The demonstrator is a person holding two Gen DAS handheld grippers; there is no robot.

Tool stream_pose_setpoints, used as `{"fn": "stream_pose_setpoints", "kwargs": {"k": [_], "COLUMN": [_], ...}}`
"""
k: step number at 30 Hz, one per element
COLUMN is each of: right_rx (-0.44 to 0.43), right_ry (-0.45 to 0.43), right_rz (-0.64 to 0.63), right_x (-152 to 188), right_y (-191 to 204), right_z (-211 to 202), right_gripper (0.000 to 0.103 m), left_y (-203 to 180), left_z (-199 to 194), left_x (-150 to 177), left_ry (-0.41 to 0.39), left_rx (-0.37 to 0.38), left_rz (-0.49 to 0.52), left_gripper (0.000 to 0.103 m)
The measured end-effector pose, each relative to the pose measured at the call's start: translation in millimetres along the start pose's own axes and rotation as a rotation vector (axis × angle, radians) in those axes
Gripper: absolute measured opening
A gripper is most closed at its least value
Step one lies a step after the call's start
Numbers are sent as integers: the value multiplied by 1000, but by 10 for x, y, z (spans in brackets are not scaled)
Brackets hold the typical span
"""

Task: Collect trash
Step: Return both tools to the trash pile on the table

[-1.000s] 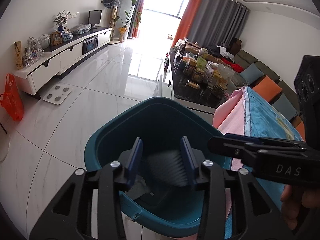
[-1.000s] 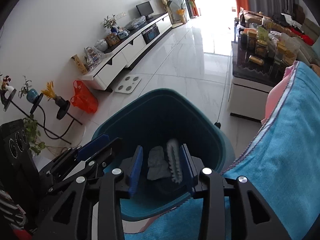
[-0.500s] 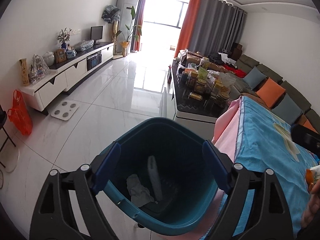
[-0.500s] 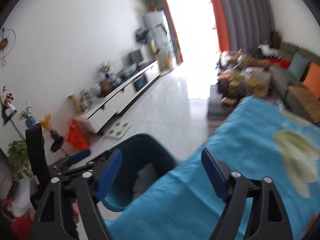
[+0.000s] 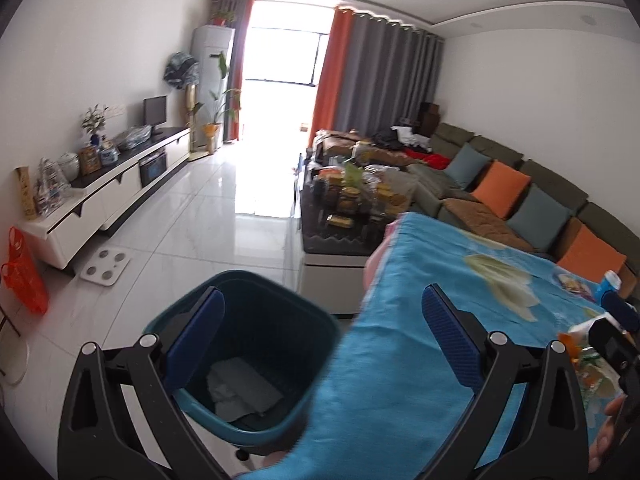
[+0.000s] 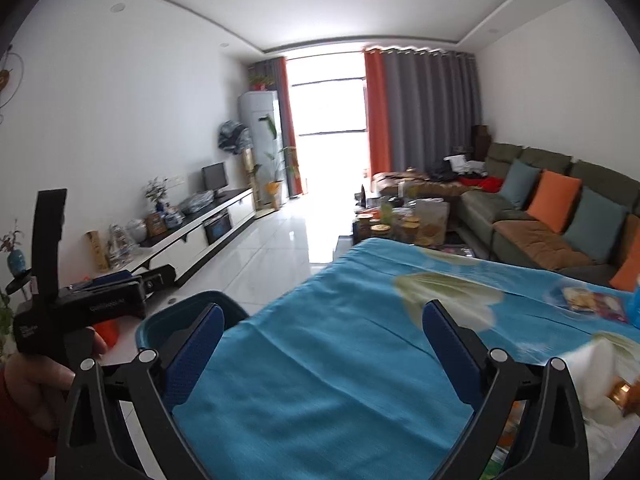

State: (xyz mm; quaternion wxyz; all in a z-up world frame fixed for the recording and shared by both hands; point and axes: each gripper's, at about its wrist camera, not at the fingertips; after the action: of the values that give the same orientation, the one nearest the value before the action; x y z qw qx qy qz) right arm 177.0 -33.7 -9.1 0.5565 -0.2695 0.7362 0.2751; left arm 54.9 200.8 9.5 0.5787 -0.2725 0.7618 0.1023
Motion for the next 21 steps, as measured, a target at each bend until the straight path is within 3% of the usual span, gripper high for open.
{"fn": "stream_pose_setpoints", "kwargs": {"k": [7,21], "right_rx": [155,493], "right_ry": [-83,-114], "right_rz": [16,30], "right_x": [214,577], "right_y": [-427,-901], "right_z": [-685,-1563], "right_gripper": [96,96], "left_y": [-694,-1900], "left_z": [-472,-949], "left_x": [45,604], "left_ry": [-151,-106], "left_rx": [171,554], "left_rz": [30,222], "left_gripper": [97,97]}}
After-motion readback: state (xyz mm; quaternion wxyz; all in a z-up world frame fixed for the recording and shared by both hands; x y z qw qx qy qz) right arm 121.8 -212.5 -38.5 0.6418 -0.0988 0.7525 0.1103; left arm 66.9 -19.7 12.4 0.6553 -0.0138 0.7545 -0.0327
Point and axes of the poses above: each gripper's, at about its wrist camera, not at the fingertips, and z roughly the way its jaws point, y to its left, x to its underside, and after that the axes turned 10 degrees about -y, right-handed
